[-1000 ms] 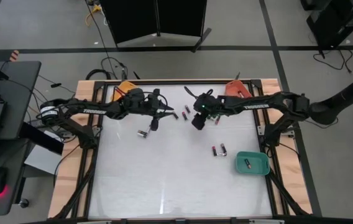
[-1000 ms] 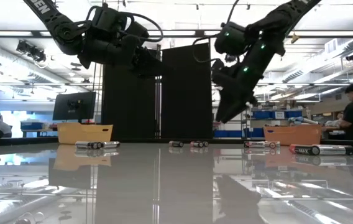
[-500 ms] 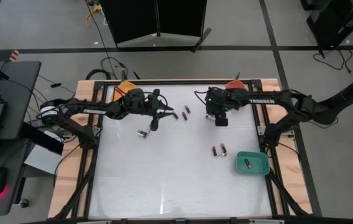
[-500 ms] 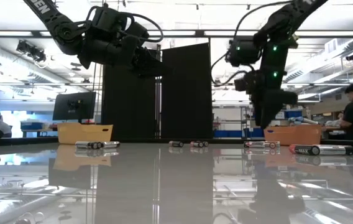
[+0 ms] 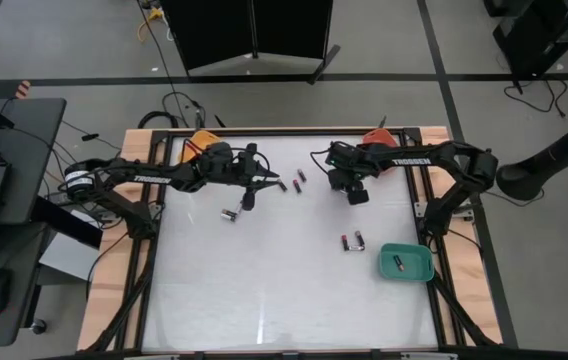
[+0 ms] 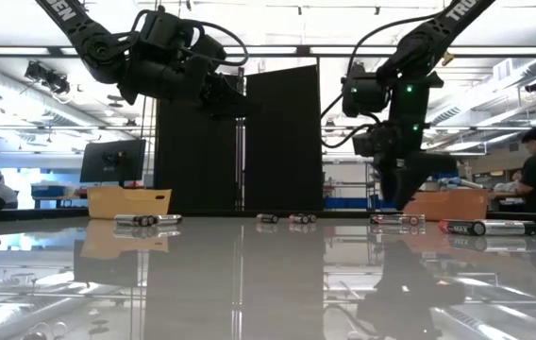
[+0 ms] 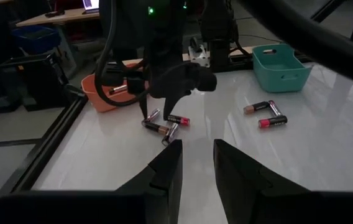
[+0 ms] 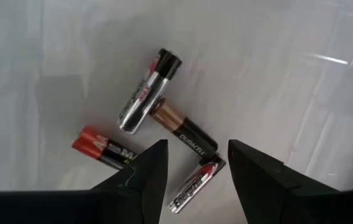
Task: Sort batteries
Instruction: Put the brown battery into the green bin
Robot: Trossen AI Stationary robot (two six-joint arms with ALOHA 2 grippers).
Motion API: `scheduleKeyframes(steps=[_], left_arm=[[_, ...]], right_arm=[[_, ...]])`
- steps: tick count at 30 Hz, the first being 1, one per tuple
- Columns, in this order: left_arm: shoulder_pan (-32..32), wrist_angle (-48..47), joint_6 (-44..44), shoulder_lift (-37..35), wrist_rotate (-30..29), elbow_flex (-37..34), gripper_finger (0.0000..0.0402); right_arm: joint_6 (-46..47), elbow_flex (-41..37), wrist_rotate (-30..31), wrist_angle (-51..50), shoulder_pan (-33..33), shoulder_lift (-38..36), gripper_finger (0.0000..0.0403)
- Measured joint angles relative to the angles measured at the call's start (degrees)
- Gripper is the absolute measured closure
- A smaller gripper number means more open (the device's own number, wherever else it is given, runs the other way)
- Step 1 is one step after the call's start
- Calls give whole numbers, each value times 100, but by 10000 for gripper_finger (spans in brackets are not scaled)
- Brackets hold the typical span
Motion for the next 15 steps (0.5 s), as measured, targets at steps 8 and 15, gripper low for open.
scheduleKeyframes(steps=[8,15], left_arm=[[0,2,0,0,-4,0,305],[0,2,0,0,-4,0,305]], right_arm=[[-444,0,-138,69,-11,0,233],[-705,0,-138,132,-13,0,239]])
